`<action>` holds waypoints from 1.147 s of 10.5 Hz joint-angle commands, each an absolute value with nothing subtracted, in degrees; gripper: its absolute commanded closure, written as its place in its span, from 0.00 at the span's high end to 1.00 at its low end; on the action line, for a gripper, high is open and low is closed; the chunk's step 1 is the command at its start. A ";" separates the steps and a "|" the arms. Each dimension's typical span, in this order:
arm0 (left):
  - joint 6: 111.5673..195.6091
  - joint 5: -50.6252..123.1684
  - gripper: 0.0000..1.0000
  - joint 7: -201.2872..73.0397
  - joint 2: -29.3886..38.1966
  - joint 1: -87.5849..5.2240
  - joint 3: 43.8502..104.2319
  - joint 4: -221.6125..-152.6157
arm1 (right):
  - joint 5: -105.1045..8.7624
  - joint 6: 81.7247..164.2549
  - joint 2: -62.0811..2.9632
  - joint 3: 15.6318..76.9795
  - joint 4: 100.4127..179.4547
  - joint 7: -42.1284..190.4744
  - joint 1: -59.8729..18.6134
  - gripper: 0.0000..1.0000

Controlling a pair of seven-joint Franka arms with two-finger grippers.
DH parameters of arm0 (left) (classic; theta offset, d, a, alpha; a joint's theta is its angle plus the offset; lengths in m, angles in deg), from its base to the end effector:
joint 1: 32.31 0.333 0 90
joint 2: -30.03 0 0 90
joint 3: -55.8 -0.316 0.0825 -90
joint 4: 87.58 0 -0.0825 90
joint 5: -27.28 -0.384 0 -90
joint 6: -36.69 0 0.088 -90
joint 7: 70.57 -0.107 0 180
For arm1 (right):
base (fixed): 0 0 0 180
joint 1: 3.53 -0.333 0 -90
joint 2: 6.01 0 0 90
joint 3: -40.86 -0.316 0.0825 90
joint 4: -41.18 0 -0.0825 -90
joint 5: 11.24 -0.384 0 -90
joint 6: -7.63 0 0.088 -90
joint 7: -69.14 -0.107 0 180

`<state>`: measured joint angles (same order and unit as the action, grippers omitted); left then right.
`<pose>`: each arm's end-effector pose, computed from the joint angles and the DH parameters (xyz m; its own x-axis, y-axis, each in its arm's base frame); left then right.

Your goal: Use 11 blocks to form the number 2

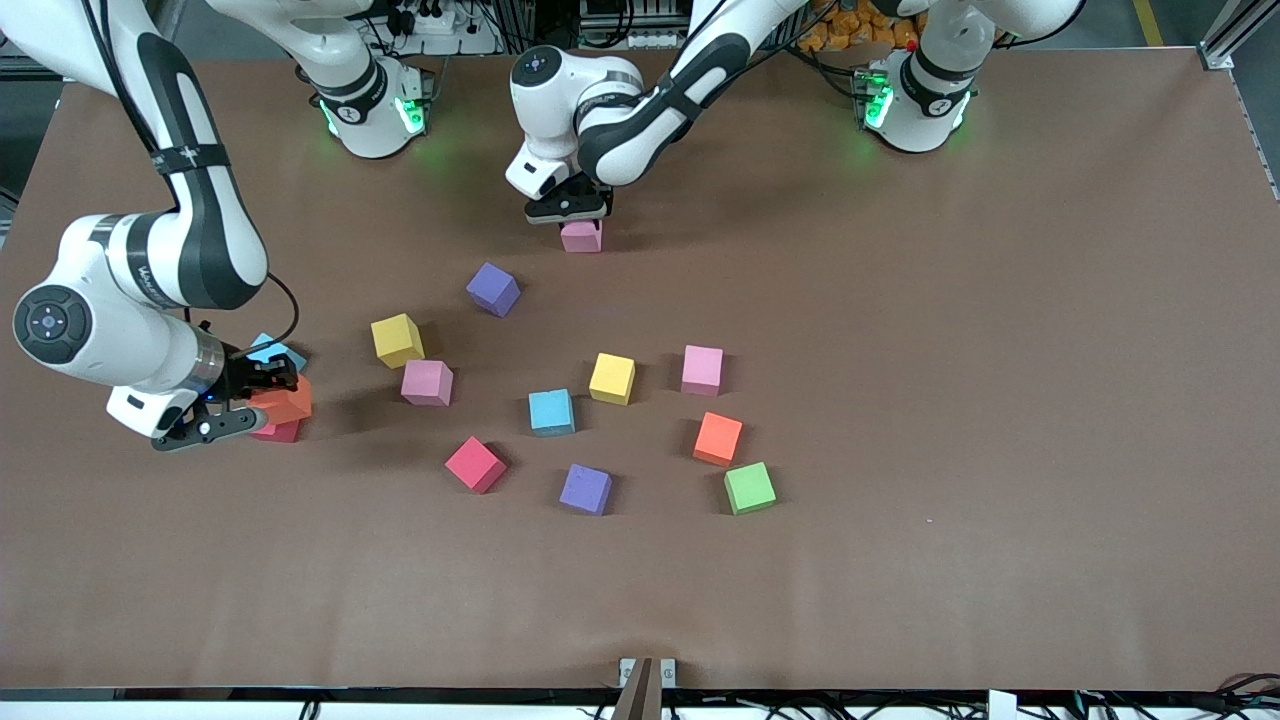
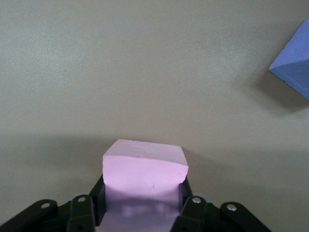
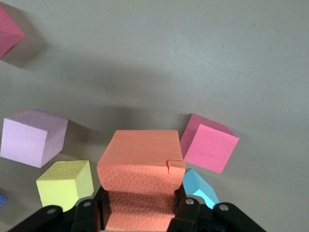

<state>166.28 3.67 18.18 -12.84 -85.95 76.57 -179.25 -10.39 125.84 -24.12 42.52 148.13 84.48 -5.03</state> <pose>0.2273 -0.6534 0.2095 0.9957 0.0662 0.0643 0.0682 -0.9972 -0.0293 0.6130 -0.0016 0.3380 0.9556 0.2689 -0.1206 0.2696 -0.9629 -0.0112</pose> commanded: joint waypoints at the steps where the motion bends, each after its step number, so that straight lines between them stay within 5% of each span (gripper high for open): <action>1: 166.68 1.53 0.80 19.69 -13.57 -85.83 76.90 -178.46 | -11.32 125.67 -24.90 42.09 147.17 84.70 -5.90 0.00; 2: 166.68 1.44 0.95 19.69 -13.48 -85.83 76.90 -178.46 | -11.33 125.67 -24.90 42.00 147.17 84.70 -6.86 0.00; 12: 158.07 2.40 0.99 13.49 -4.10 -79.53 81.63 -180.82 | -11.33 125.23 -24.99 42.00 147.87 75.65 -17.67 0.00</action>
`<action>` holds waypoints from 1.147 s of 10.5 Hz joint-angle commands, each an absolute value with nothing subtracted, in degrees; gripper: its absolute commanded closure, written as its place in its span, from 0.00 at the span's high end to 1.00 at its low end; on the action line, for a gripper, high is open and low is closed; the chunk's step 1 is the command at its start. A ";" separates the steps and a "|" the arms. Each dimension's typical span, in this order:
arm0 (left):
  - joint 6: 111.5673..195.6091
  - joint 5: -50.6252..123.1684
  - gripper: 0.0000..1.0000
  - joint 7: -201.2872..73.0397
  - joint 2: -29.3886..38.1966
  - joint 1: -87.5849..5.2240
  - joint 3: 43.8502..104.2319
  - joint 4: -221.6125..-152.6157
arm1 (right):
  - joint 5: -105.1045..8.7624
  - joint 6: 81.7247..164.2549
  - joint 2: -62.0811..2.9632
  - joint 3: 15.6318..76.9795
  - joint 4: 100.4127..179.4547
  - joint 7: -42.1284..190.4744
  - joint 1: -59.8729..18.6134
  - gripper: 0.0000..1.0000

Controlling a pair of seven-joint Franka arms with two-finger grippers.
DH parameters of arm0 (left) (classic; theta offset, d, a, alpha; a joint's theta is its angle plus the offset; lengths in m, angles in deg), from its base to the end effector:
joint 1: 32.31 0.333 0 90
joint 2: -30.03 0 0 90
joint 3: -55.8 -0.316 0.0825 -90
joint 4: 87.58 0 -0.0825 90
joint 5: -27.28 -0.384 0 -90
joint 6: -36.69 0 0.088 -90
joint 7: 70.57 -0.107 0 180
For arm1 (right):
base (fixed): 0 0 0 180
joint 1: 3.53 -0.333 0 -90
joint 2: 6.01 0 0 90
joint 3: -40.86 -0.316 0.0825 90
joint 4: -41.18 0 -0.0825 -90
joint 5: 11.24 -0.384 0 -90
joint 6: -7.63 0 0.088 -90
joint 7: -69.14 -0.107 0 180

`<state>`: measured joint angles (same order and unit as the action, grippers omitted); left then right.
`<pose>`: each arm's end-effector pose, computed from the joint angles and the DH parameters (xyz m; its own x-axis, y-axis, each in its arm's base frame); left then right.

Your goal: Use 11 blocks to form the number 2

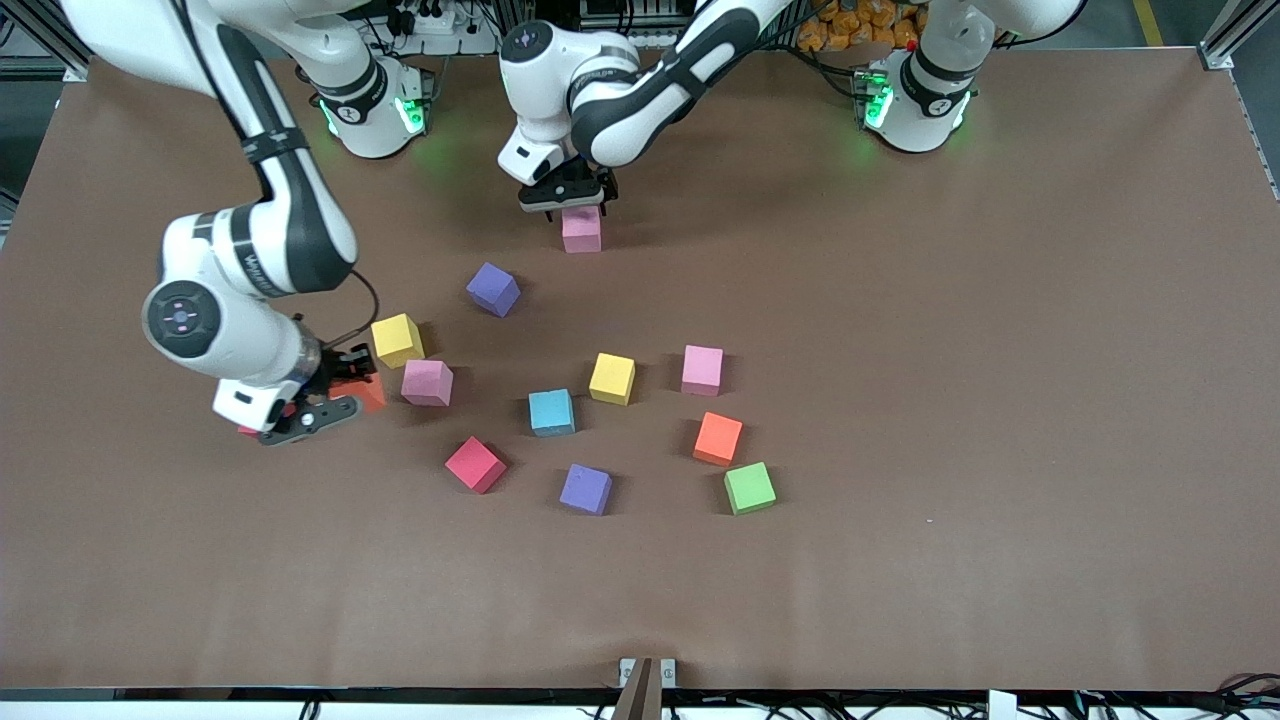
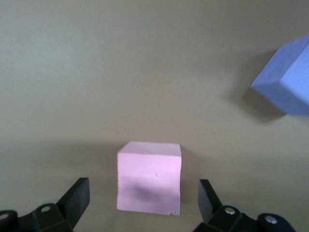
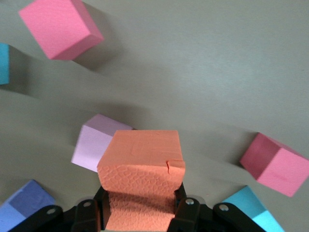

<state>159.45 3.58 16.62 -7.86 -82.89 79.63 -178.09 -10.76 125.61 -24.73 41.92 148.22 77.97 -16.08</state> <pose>0.2416 -0.6503 0.2726 0.9942 0.0639 0.0861 0.0676 -0.9969 -0.0401 0.5998 0.1221 0.3305 0.9272 0.3492 -0.1357 0.3514 -0.9362 -0.0082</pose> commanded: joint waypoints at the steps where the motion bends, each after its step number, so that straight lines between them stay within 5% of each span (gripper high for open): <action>1: 158.07 4.49 0.99 9.79 -1.12 -76.81 82.69 -182.83 | -11.41 125.23 -24.99 41.91 147.79 73.99 -19.07 0.00; 4: 157.28 10.57 1.00 -4.17 7.41 -67.32 83.14 -188.80 | -11.33 125.41 -25.08 42.00 147.70 68.10 -26.71 0.00; 9: 157.71 12.50 1.00 -19.04 10.94 -48.17 84.80 -193.39 | -11.50 126.45 -26.39 41.56 147.17 47.80 -42.71 0.00; 12: 157.80 16.63 1.00 -27.75 12.01 -39.28 84.98 -194.63 | -11.50 132.15 -28.33 34.11 147.17 49.19 -44.48 0.00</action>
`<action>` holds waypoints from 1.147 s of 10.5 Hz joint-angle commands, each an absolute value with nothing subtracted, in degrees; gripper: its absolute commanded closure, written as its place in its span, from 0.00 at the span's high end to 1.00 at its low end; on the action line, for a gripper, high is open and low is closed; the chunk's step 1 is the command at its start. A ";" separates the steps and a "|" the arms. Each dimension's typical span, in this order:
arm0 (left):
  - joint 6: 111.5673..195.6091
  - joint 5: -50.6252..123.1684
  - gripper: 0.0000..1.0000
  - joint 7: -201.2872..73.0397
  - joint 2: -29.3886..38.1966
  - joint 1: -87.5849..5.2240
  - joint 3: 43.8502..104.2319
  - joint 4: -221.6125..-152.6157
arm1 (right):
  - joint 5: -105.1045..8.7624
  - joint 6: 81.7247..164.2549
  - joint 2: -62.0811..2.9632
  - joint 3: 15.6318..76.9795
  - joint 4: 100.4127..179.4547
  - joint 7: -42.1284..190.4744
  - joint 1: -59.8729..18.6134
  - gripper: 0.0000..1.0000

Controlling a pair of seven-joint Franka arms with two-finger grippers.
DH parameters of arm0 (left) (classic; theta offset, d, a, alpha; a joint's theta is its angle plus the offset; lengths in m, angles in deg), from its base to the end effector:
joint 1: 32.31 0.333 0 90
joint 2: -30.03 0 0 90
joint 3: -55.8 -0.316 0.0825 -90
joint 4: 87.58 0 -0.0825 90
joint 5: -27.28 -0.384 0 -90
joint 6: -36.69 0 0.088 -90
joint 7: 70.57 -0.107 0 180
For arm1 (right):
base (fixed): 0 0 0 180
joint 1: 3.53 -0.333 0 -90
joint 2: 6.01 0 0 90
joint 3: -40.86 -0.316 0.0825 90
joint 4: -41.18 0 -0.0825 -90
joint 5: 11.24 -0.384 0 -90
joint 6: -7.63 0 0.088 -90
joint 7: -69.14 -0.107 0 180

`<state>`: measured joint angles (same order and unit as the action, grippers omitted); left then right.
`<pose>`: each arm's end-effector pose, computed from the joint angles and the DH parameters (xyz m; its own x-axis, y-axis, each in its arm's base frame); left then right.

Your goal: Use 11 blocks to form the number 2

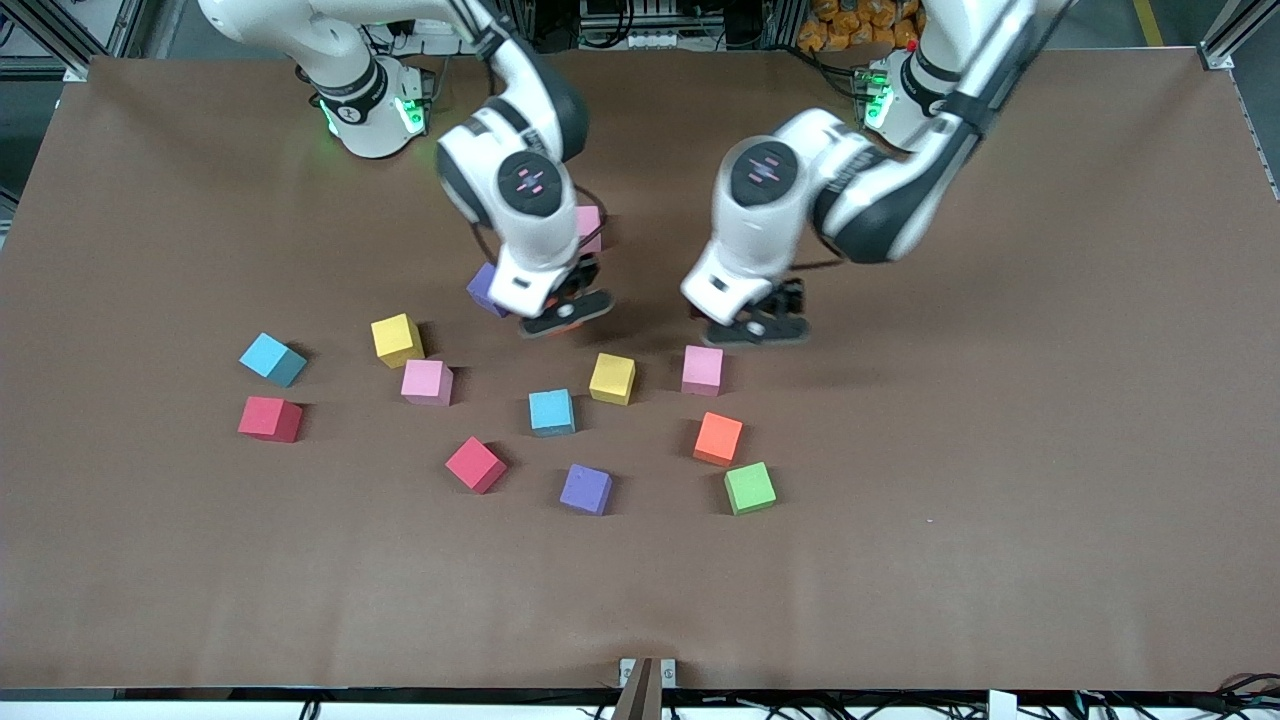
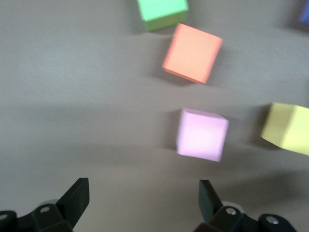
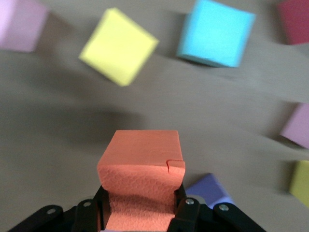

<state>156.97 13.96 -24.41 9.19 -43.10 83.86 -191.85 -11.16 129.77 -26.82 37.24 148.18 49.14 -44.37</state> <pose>0.5105 -0.3696 0.3554 0.9995 0.0304 -0.0046 0.0302 -0.9985 -0.0452 0.4443 0.4329 0.3141 0.9069 0.4094 -0.0995 0.4126 -0.9108 0.0135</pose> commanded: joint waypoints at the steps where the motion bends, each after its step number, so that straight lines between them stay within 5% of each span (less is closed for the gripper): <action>1: 157.80 18.04 1.00 -31.77 11.83 -36.20 84.98 -194.80 | -11.33 133.13 -28.77 33.22 147.17 49.80 -46.05 0.00; 12: 159.72 18.31 1.00 -35.25 7.35 -34.15 84.98 -194.89 | -2.73 133.76 -28.68 20.65 156.48 91.82 -45.89 0.00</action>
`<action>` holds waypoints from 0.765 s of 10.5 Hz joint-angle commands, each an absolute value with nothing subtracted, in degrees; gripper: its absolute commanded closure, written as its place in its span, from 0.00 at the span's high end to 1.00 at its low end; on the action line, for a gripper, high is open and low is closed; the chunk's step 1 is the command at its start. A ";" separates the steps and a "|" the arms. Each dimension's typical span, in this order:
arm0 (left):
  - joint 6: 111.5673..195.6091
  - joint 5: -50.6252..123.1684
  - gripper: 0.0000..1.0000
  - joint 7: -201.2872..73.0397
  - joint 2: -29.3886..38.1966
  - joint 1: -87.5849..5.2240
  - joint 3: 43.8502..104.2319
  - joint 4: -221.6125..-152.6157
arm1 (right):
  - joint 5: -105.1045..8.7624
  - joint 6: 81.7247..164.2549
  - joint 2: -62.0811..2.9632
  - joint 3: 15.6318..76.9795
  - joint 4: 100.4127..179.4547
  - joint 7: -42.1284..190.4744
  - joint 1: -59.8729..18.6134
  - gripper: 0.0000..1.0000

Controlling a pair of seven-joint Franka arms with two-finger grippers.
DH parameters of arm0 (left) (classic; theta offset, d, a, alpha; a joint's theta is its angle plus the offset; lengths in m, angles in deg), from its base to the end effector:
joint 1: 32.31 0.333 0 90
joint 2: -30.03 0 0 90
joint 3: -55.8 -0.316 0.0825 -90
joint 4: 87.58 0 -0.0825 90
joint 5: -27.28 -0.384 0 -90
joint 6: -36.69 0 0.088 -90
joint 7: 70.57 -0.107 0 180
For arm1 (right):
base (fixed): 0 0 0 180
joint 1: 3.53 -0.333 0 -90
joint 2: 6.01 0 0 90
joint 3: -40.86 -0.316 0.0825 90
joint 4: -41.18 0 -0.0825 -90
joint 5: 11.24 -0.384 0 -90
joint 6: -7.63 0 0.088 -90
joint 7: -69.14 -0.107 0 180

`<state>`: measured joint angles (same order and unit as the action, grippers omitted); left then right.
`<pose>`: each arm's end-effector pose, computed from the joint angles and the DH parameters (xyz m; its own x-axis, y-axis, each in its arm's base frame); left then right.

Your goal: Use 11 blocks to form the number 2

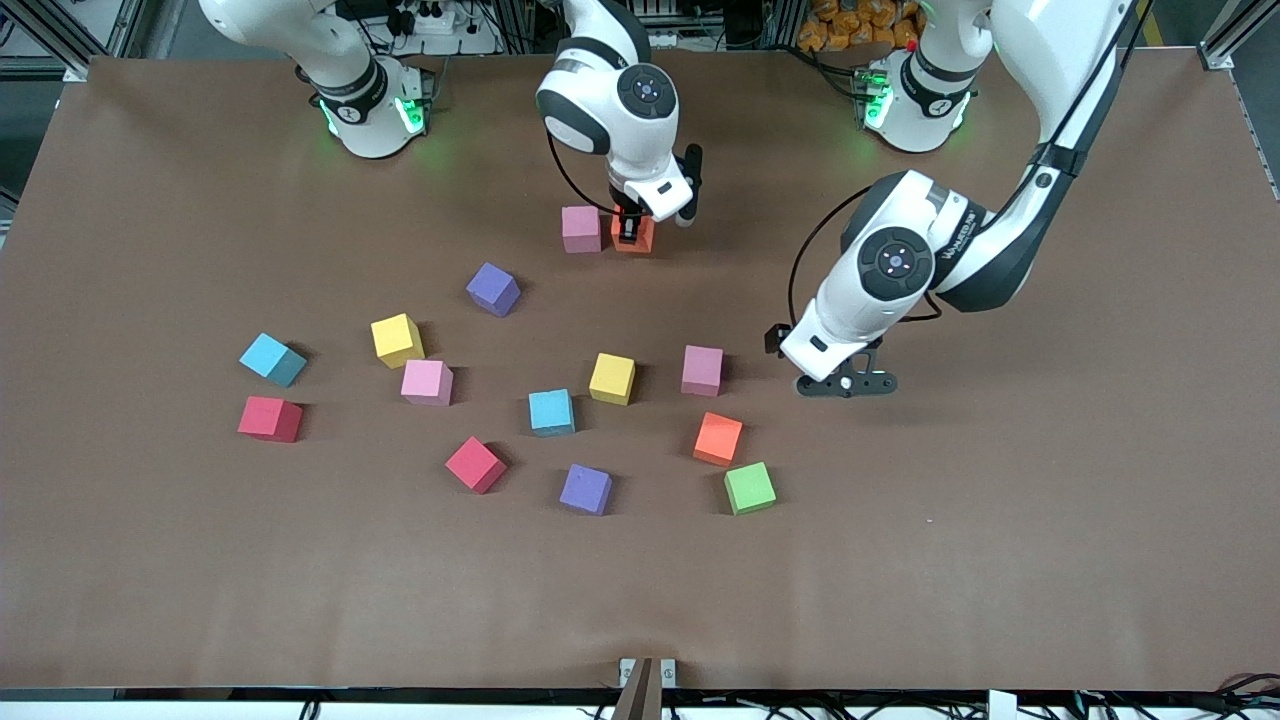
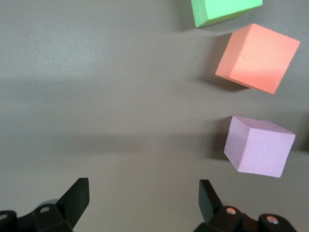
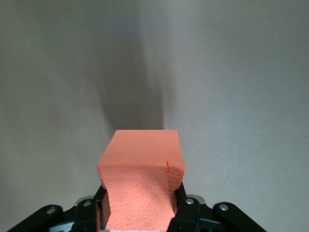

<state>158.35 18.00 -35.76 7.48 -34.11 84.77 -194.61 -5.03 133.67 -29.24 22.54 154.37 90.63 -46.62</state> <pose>0.5452 -0.2948 0.3213 0.9951 0.0038 -0.0989 0.0038 -1.0000 0.0003 0.2921 0.5170 0.2597 0.0604 0.9901 -0.1269 0.9921 -0.0735 -0.1014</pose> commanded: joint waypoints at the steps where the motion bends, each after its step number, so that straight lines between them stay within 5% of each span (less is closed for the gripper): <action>1: 160.52 18.14 1.00 -32.98 6.57 -34.33 84.98 -194.89 | -0.36 133.76 -28.60 19.86 157.44 91.73 -45.89 0.00; 8: 161.93 17.52 1.00 -30.15 4.89 -37.05 84.81 -194.45 | 3.61 135.77 -29.21 19.15 158.95 91.56 -45.28 0.00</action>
